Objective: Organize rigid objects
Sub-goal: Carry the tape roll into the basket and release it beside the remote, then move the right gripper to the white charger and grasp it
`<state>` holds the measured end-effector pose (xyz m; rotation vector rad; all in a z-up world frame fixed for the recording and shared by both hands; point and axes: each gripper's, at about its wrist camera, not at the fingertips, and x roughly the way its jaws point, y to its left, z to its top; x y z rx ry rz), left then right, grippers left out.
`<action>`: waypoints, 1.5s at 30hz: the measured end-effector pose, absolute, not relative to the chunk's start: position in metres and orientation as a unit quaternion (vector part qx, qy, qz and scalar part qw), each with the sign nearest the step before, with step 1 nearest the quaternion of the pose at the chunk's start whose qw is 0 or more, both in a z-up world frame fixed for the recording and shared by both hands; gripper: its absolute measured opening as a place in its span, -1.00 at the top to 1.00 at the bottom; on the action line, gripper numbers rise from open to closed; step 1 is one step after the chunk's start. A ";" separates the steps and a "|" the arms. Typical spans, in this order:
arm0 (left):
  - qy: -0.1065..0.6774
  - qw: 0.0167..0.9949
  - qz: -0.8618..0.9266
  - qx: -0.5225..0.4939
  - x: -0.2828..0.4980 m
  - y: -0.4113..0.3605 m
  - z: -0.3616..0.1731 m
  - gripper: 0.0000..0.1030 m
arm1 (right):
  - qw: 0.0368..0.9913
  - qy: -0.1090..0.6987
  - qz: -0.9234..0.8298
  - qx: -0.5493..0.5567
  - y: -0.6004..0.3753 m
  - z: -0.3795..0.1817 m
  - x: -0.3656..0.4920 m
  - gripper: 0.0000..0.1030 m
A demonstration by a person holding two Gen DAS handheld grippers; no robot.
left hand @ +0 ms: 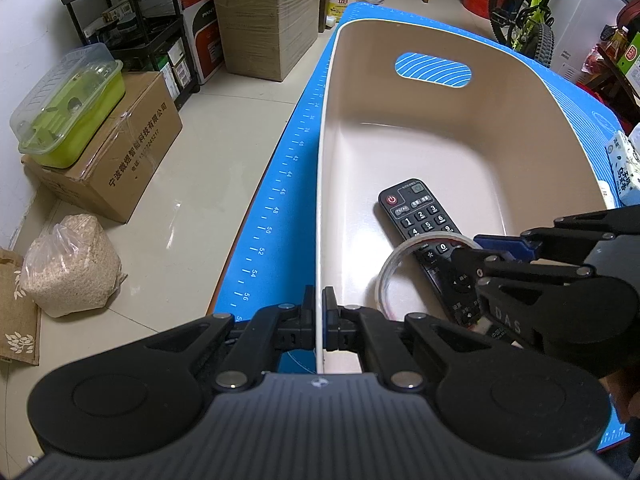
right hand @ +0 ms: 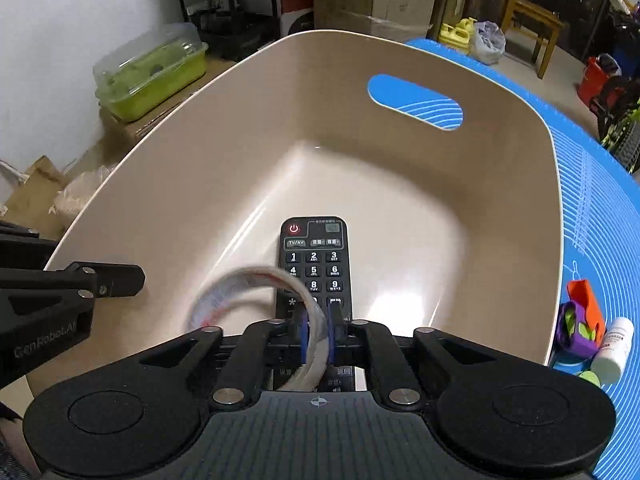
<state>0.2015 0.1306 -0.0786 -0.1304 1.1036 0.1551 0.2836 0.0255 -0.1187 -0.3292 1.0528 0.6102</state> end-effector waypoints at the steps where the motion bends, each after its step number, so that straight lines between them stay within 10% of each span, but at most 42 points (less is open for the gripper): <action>1: 0.523 0.847 0.074 -0.062 0.202 0.130 -0.079 0.94 | 0.808 0.491 0.285 -0.159 0.025 -0.118 0.283 0.39; 6: 0.524 0.846 0.075 -0.061 0.203 0.128 -0.079 0.94 | 0.822 0.467 0.283 -0.161 0.016 -0.107 0.277 -0.29; 25: 0.524 0.846 0.075 -0.062 0.204 0.129 -0.079 0.94 | 0.918 0.329 0.215 -0.047 -0.095 -0.040 0.258 -0.54; 45: 0.526 0.845 0.076 -0.062 0.203 0.129 -0.080 0.94 | 0.906 0.418 0.060 0.023 -0.210 -0.144 0.260 -0.60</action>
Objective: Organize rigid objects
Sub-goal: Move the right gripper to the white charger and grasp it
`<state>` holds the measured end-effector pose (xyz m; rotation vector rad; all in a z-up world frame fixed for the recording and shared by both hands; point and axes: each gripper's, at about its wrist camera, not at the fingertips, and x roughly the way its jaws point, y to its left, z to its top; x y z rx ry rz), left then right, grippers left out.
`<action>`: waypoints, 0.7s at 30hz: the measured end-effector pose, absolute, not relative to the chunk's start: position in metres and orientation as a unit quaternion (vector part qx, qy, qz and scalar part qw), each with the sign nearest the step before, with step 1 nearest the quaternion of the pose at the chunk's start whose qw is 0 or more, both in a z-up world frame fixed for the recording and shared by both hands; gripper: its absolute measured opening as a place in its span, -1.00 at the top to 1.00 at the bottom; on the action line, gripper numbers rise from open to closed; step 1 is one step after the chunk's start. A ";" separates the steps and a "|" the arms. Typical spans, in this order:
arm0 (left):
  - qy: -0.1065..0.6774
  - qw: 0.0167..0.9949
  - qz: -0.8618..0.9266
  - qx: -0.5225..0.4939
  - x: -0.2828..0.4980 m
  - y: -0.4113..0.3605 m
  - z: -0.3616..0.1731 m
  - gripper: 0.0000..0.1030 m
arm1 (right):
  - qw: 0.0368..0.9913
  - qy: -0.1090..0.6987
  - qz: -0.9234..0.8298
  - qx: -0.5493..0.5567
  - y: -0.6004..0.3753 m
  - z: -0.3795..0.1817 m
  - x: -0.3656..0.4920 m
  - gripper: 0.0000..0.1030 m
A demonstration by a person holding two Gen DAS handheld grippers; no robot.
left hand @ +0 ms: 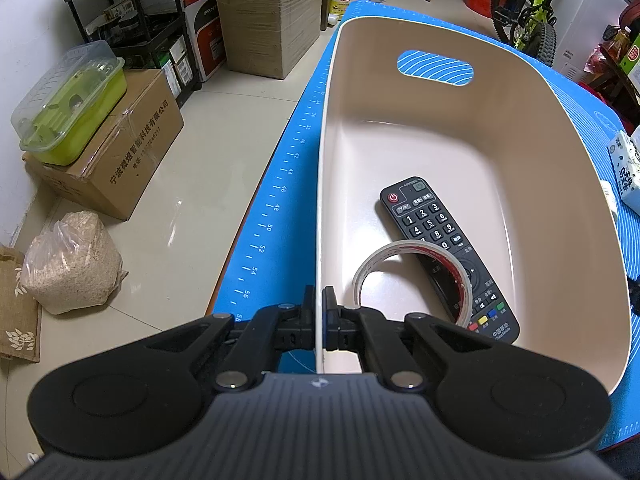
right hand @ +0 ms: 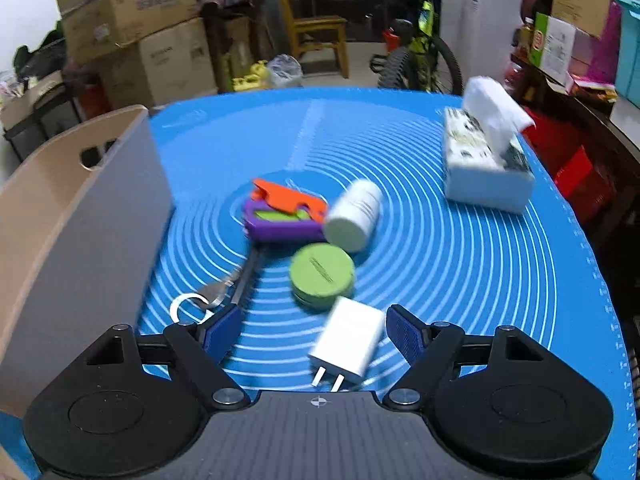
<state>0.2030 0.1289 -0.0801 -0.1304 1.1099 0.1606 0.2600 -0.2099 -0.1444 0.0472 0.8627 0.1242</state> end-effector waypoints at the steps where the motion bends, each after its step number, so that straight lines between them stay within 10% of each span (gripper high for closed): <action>1: 0.526 0.845 0.076 -0.062 0.203 0.129 -0.080 0.94 | 0.906 0.420 0.055 0.021 -0.211 -0.148 0.261 -0.60; 13: 0.526 0.845 0.076 -0.061 0.203 0.129 -0.080 0.94 | 0.907 0.420 0.014 0.029 -0.222 -0.178 0.280 -0.53; 21: 0.526 0.845 0.076 -0.062 0.203 0.129 -0.080 0.94 | 0.916 0.400 0.024 -0.007 -0.210 -0.180 0.268 0.05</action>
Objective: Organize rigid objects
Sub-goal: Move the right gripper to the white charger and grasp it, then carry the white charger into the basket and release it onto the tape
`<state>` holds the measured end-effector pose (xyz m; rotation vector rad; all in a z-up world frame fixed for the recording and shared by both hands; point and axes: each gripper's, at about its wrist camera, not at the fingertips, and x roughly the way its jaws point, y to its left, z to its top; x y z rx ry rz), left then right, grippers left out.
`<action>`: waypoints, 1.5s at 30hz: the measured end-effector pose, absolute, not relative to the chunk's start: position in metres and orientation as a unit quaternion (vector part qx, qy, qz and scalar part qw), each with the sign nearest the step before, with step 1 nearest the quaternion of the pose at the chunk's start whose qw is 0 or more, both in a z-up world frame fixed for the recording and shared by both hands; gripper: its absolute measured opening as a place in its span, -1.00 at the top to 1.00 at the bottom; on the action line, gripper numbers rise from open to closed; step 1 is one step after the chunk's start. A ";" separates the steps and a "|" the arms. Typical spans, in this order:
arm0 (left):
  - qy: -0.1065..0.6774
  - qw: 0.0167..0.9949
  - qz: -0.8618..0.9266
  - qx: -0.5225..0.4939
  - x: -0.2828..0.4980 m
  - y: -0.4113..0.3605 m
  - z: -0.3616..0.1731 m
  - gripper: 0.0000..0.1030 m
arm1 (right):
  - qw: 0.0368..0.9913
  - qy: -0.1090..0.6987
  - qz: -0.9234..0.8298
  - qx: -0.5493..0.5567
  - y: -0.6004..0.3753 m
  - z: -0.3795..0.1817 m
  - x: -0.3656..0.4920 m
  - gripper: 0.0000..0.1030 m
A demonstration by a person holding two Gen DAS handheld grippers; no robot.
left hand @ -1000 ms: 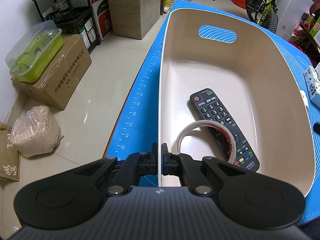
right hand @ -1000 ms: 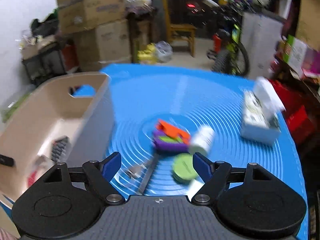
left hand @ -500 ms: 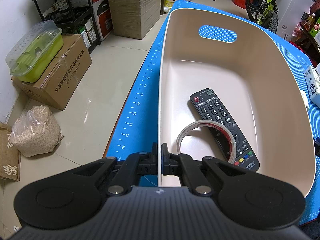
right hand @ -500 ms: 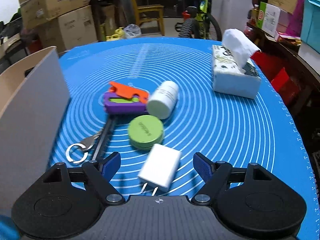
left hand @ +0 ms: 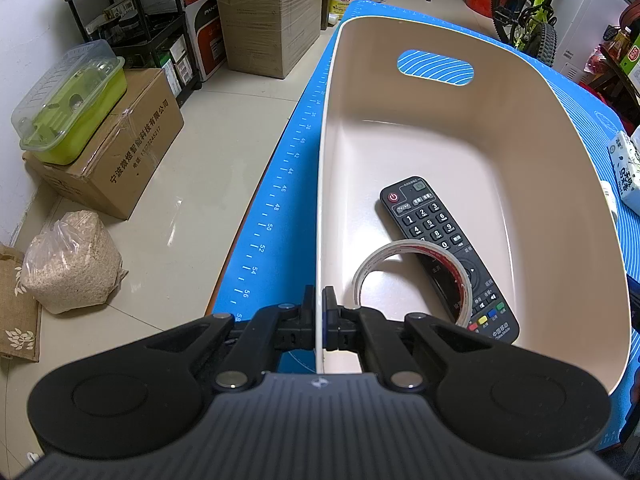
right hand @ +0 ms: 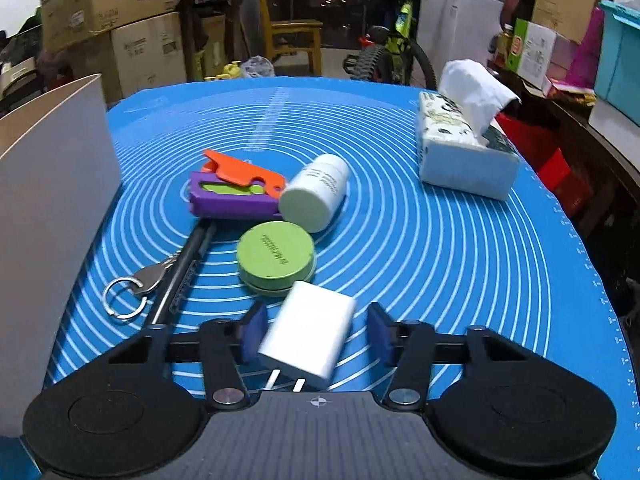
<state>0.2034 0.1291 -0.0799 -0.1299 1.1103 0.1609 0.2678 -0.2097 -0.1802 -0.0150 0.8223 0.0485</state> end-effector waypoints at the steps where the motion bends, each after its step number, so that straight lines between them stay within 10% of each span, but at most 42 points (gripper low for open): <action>1: 0.526 0.845 0.076 -0.062 0.203 0.129 -0.080 0.94 | 0.917 0.399 0.023 -0.011 -0.208 -0.180 0.267 0.07; 45: 0.527 0.844 0.077 -0.061 0.202 0.132 -0.079 0.94 | 0.924 0.301 0.225 -0.065 -0.036 -0.061 0.277 0.18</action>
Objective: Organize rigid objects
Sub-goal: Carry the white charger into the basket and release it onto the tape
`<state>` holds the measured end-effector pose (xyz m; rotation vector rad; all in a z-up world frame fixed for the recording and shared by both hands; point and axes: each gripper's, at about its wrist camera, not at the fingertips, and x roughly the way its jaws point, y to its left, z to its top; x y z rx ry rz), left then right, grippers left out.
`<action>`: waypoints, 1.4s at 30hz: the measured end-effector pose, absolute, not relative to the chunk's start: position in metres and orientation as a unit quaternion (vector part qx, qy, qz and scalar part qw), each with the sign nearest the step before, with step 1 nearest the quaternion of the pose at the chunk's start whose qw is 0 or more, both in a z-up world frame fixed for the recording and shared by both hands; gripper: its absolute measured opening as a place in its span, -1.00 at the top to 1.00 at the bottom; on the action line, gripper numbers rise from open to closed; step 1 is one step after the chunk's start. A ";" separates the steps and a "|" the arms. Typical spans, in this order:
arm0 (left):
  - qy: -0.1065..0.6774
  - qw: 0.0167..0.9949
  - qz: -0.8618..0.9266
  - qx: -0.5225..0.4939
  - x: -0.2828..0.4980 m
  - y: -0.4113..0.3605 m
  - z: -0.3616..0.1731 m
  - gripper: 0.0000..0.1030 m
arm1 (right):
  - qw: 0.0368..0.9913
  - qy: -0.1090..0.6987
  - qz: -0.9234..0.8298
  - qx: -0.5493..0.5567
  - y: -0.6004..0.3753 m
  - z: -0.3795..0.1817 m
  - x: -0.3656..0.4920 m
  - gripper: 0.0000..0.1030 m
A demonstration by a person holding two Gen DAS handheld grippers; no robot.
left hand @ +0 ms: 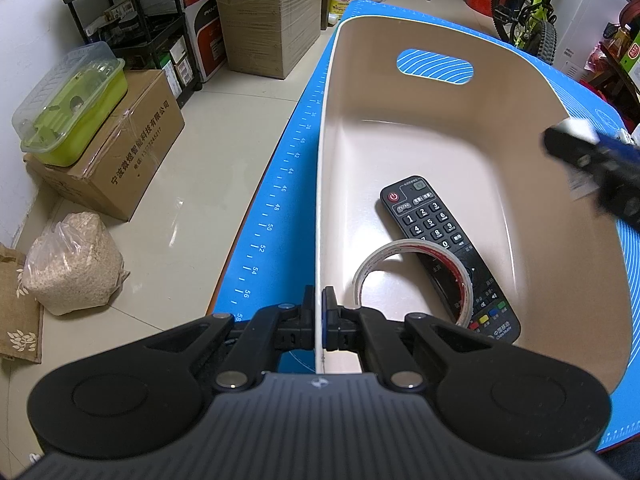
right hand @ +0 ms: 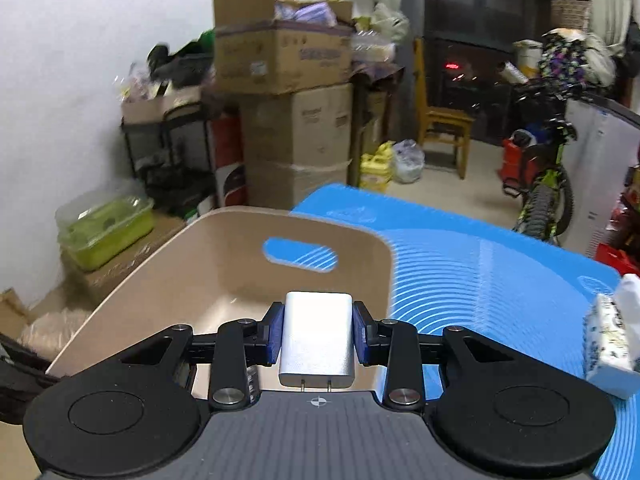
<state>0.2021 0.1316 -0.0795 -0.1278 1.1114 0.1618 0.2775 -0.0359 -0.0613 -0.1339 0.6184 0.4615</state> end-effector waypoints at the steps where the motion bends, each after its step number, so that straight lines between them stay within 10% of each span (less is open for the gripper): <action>1: 0.527 0.844 0.077 -0.061 0.202 0.131 -0.080 0.94 | 0.921 0.308 0.228 -0.069 -0.031 -0.064 0.278 0.18; 22: 0.529 0.843 0.077 -0.062 0.204 0.129 -0.079 0.94 | 0.810 0.481 0.287 -0.173 0.026 -0.113 0.288 0.10; 26: 0.529 0.842 0.077 -0.063 0.204 0.129 -0.078 0.94 | 0.821 0.468 0.285 -0.160 0.017 -0.105 0.287 -0.24; 42: 0.529 0.843 0.079 -0.064 0.205 0.128 -0.078 0.94 | 0.897 0.354 0.239 -0.113 -0.061 -0.038 0.283 -0.31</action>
